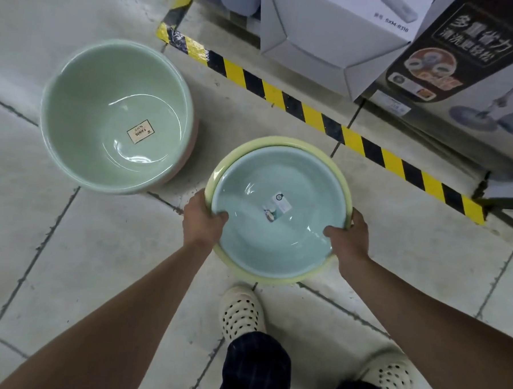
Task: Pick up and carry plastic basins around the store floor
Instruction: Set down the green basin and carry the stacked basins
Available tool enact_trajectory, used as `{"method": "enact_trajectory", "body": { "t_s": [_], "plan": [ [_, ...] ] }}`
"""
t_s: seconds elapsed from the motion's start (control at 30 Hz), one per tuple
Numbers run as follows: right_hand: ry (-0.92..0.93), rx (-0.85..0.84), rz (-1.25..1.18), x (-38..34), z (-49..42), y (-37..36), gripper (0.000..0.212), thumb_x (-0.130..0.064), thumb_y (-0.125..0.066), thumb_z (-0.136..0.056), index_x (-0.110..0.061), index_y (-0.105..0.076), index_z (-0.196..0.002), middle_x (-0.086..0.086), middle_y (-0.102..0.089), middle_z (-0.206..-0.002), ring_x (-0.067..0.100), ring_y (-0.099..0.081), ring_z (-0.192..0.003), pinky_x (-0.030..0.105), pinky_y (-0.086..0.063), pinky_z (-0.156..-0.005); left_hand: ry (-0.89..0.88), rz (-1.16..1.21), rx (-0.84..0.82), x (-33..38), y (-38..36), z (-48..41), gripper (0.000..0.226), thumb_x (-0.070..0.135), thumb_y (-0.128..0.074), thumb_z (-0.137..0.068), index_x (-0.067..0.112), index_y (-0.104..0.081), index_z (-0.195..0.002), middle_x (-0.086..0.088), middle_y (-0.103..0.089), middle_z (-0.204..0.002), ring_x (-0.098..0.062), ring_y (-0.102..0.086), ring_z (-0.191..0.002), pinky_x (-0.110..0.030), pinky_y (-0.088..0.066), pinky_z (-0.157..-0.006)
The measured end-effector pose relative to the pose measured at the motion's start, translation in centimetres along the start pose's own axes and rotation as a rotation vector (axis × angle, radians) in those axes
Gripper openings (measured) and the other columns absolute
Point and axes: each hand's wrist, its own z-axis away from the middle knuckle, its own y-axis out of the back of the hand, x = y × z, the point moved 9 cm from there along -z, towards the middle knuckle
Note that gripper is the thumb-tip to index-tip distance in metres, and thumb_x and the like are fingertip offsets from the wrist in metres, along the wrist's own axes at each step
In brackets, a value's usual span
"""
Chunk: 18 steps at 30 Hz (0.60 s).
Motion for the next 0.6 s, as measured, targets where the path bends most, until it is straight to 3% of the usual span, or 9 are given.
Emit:
{"method": "enact_trajectory", "body": {
  "t_s": [0.17, 0.3, 0.4, 0.5, 0.6],
  "plan": [
    [0.038, -0.005, 0.001, 0.7, -0.8, -0.4, 0.051, -0.005, -0.067, -0.070, -0.029, -0.058, -0.115, -0.001, -0.067, -0.109, 0.024, -0.065, -0.094, 0.031, -0.051, -0.073, -0.003, 0.067, -0.007, -1.2, -1.3, -1.0, 0.052, 0.004, -0.068, -0.076, 0.016, -0.056, -0.125, 0.002, -0.061, -0.103, -0.023, -0.060, -0.094, -0.029, -0.044, -0.078],
    [0.055, -0.044, -0.023, 1.2, -0.9, -0.6, 0.065, -0.010, -0.066, -0.073, -0.042, -0.053, -0.129, -0.014, -0.066, -0.105, 0.009, -0.064, -0.094, 0.031, -0.053, -0.077, 0.029, 0.142, -0.049, -2.4, -2.0, -1.2, 0.060, 0.006, -0.067, -0.081, 0.019, -0.048, -0.137, 0.003, -0.059, -0.106, -0.021, -0.058, -0.096, -0.030, -0.045, -0.078],
    [0.051, -0.098, -0.060, 1.7, -1.3, -0.8, 0.059, -0.014, -0.067, -0.073, -0.041, -0.057, -0.123, -0.011, -0.069, -0.105, 0.015, -0.065, -0.098, 0.036, -0.055, -0.082, 0.063, 0.213, -0.102, -3.0, -2.5, -1.9, 0.058, 0.010, -0.069, -0.078, 0.022, -0.050, -0.132, 0.004, -0.062, -0.106, -0.024, -0.063, -0.103, -0.034, -0.050, -0.081],
    [0.027, -0.146, -0.152, 2.1, -1.7, -1.4, 0.056, -0.013, -0.069, -0.068, -0.034, -0.061, -0.119, -0.006, -0.071, -0.102, 0.020, -0.067, -0.097, 0.033, -0.053, -0.075, 0.073, 0.352, -0.217, -3.4, -3.4, -2.5, 0.054, 0.010, -0.074, -0.075, 0.031, -0.059, -0.122, 0.004, -0.070, -0.110, -0.021, -0.068, -0.102, -0.038, -0.056, -0.085],
    [0.029, -0.160, -0.226, 2.5, -2.2, -1.7, 0.053, -0.009, -0.071, -0.070, -0.029, -0.063, -0.119, -0.002, -0.073, -0.102, 0.027, -0.068, -0.100, 0.033, -0.054, -0.073, 0.079, 0.451, -0.275, -3.8, -3.9, -2.6, 0.059, 0.015, -0.075, -0.071, 0.031, -0.060, -0.126, 0.000, -0.072, -0.113, -0.024, -0.069, -0.103, -0.042, -0.058, -0.085]
  ]
}}
